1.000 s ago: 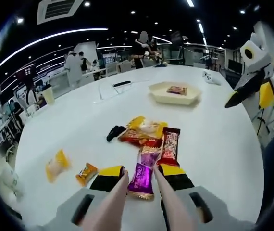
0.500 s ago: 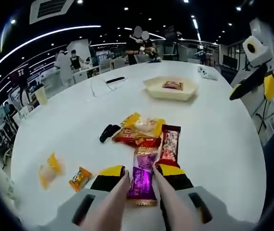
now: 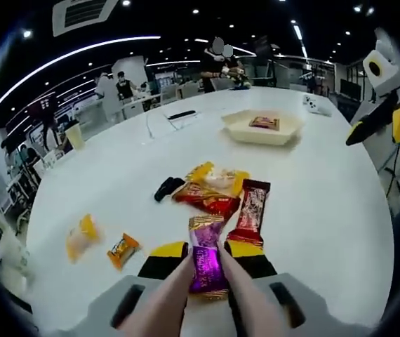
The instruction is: Place the target food into the container with the food tongs after gripping and lifting it, then release it inside without dropping or visibly crushing the food.
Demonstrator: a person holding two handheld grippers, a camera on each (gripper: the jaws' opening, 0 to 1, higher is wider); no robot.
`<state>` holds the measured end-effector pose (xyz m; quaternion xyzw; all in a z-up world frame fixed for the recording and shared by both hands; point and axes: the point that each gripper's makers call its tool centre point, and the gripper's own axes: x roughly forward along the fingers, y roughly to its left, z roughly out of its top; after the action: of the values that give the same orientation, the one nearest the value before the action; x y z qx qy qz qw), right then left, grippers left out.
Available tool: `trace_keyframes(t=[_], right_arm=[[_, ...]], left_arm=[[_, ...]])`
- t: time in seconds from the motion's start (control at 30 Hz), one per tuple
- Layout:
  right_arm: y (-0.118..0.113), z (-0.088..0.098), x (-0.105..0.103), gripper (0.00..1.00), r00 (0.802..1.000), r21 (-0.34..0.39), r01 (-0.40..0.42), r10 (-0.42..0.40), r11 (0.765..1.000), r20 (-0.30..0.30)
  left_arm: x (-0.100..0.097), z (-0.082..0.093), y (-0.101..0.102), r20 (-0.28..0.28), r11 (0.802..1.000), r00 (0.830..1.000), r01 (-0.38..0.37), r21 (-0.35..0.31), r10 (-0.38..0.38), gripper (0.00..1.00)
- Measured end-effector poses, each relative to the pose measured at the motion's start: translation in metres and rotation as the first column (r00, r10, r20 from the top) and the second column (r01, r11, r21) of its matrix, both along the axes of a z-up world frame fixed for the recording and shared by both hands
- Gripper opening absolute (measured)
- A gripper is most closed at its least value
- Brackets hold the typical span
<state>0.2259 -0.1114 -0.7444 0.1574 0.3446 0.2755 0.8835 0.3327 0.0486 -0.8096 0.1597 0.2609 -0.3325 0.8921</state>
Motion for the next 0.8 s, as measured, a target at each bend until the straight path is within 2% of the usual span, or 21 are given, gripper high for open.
trace_keyframes(t=[0.33, 0.63, 0.8], right_arm=[[0.010, -0.003, -0.002, 0.65, 0.999, 0.008, -0.044, 0.044, 0.999, -0.003], [0.014, -0.001, 0.000, 0.64, 0.999, 0.023, -0.053, 0.053, 0.998, -0.003], [0.021, 0.006, 0.004, 0.64, 0.997, 0.028, -0.071, 0.070, 0.997, 0.016]], left_arm=[[-0.016, 0.015, 0.009, 0.004, 0.996, 0.998, -0.067, -0.052, 0.068, 0.18], [-0.031, 0.019, 0.018, -0.003, 0.992, 0.993, -0.116, -0.051, 0.116, 0.19], [-0.041, 0.024, 0.027, 0.001, 0.987, 0.989, -0.149, -0.058, 0.149, 0.19]])
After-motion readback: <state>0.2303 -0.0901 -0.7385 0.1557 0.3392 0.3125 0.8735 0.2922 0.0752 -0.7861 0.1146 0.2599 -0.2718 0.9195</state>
